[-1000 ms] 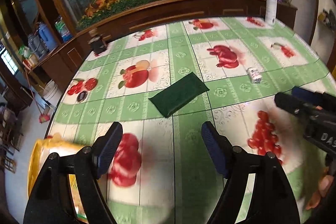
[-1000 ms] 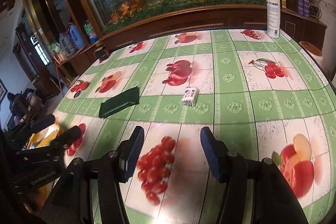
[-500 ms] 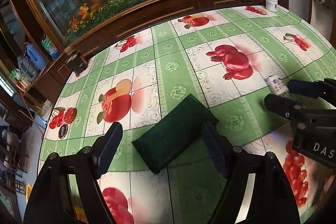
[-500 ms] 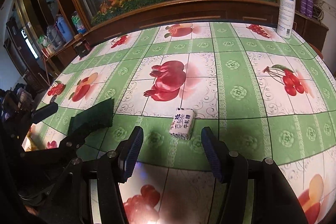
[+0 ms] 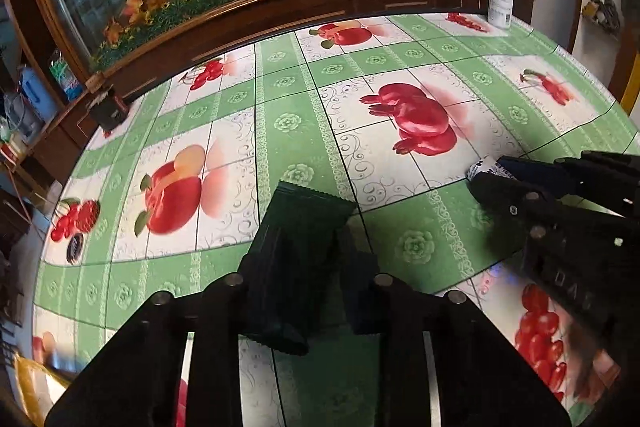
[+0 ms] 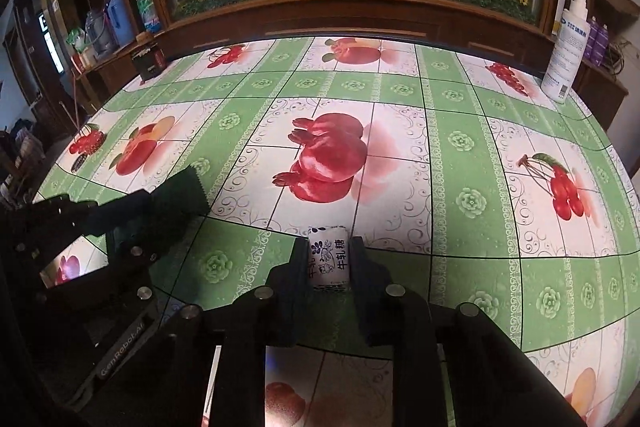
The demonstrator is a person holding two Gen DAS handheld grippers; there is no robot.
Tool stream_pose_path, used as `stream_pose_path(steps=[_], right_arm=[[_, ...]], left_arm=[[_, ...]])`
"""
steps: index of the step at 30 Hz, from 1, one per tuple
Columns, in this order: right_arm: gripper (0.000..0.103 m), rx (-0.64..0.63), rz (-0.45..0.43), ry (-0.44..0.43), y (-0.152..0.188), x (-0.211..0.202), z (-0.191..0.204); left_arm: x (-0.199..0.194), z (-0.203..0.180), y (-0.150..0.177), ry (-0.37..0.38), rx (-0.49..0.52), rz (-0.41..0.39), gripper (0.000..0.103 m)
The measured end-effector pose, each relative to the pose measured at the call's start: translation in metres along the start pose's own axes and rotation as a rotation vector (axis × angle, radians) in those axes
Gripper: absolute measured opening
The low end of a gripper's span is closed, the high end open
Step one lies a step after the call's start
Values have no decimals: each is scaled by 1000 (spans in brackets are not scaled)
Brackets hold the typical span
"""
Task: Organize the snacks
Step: 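Grasp the dark green pack with the left gripper while the right grasps a white milk candy pack, then carry the green pack and candy pack into the white tray and open both grippers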
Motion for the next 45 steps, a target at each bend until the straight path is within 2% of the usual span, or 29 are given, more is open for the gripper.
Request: stream_pose_path(steps=[2,4,9,13,16,18,19,20,21,22,24,27,29,31,33,34,35,37,39,43,45], right_arm=[[20,22,0,-19,2,-3,-5],[20,45,-1,-44,4,-8,-10],[20,86,-1,-93,19,-26,-20],[20,105,-9,-129,30,-44,-24],[20,110,-12,-148,35,-54,-24],[20,108,-14,-160,35,-58,-21],[20,108,-16,-165,35,-60,-19],[20,110,-18,-173,35,-62,-17],[20,111,-20,-181,35,-64,-15],[20,113,-21,-190,35,-66,-13],[20,108,-28,-201,36,-70,-8],[20,109,-35,-217,37,-76,-6],[20,112,-37,-225,38,-80,-6],[20,115,-44,-231,38,-84,-8],[20,119,-57,-238,37,-90,-9],[20,122,-59,-242,37,-92,-9],[20,123,-64,-246,36,-95,-8],[20,120,-70,-247,37,-98,-6],[20,122,-71,-252,38,-100,-4],[20,118,-70,-259,42,-104,-1],[20,120,-70,-264,47,-109,-1]], left_arm=[[-6,5,5,47,-64,2,17],[-11,8,11,86,-115,2,0],[-26,6,33,125,-184,17,0],[-42,6,50,171,-228,-4,0],[-46,11,50,138,-236,-13,0],[-43,17,42,94,-227,1,8],[-41,19,37,77,-224,5,31],[-38,22,33,48,-222,10,62],[-35,24,28,19,-217,5,76],[-33,25,23,0,-204,-13,83],[-23,22,17,-33,-158,-1,83],[0,12,17,-33,-89,56,83],[1,15,17,-58,-87,26,86],[5,22,17,-30,-122,39,86],[9,28,18,51,-179,43,85],[11,28,19,85,-203,44,76],[8,31,19,62,-208,37,60],[3,28,19,68,-193,25,43],[-3,21,21,60,-177,28,43],[-16,14,35,67,-213,34,43],[-29,8,47,47,-225,36,43]])
Point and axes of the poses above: each gripper's, at about its wrist camera, not at the fingertips, and x roughly the way its jaws point, z to its left, y to its underside, the point moved 8 cm from there along x, roughly the way its jaws point, and after that the axes turned 11 degrees about x, right-handed, at the moved point
